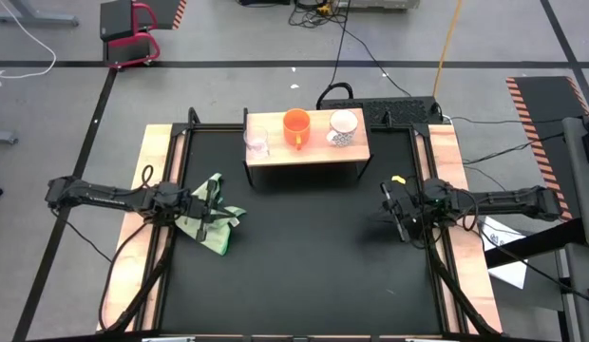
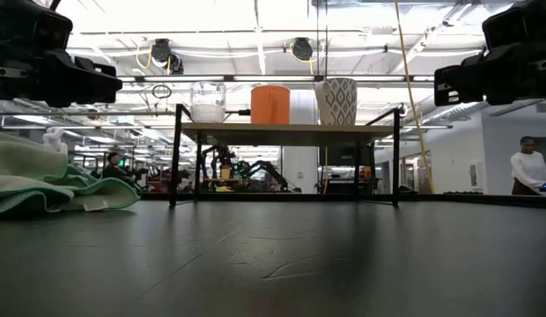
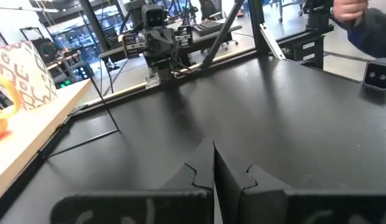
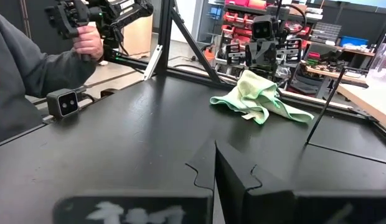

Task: Stack small to large cups/mugs on shelf
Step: Return to Home Position

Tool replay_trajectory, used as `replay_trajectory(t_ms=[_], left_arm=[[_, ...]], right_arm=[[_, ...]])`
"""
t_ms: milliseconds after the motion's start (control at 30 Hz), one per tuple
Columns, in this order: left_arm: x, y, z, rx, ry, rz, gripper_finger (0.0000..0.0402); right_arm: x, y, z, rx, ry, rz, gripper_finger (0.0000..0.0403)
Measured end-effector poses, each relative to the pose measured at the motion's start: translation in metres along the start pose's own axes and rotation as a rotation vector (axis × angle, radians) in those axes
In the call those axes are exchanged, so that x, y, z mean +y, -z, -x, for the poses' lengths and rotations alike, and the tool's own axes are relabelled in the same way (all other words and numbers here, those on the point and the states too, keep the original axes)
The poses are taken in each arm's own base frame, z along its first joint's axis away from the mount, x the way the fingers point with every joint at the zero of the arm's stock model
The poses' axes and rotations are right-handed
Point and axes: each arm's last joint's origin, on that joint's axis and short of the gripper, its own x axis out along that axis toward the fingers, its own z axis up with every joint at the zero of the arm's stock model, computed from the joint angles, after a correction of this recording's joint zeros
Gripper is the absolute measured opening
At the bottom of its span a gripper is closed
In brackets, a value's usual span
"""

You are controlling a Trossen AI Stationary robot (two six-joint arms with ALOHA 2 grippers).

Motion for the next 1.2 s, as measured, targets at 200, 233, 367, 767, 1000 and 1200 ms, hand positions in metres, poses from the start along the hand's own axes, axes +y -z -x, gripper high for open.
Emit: replay_trajectory(t_ms=[200, 233, 367, 767, 1000, 1200], left_arm=[[0.0001, 0.0, 0.0, 0.001, -0.004, 0.024, 0.0017], [0.0001, 0.0, 0.0, 0.001, -0.004, 0.024, 0.002], [0.0002, 0.0, 0.0, 0.002, -0.007, 0.048, 0.0025], [0.0002, 0.001, 0.0, 0.014, -0.013, 0.05, 0.0026], [0.0003, 0.0009, 0.0, 0.012, -0.014, 0.045, 0.0026], [0.0003, 0.0009, 0.0, 0.012, -0.014, 0.042, 0.0026]], right_arm=[[0.0, 0.0, 0.0, 0.0, 0.0, 0.0, 0.0], [0.0, 0.0, 0.0, 0.0, 0.0, 0.0, 0.0], [0.0, 0.0, 0.0, 0.0, 0.0, -0.008, 0.0], [0.0015, 0.0074, 0.0003, 0.073, -0.01, -0.116, 0.0], [0.0013, 0.0065, 0.0002, 0.065, -0.008, -0.148, 0.0], [0.0013, 0.0066, 0.0002, 0.065, -0.008, -0.149, 0.0]])
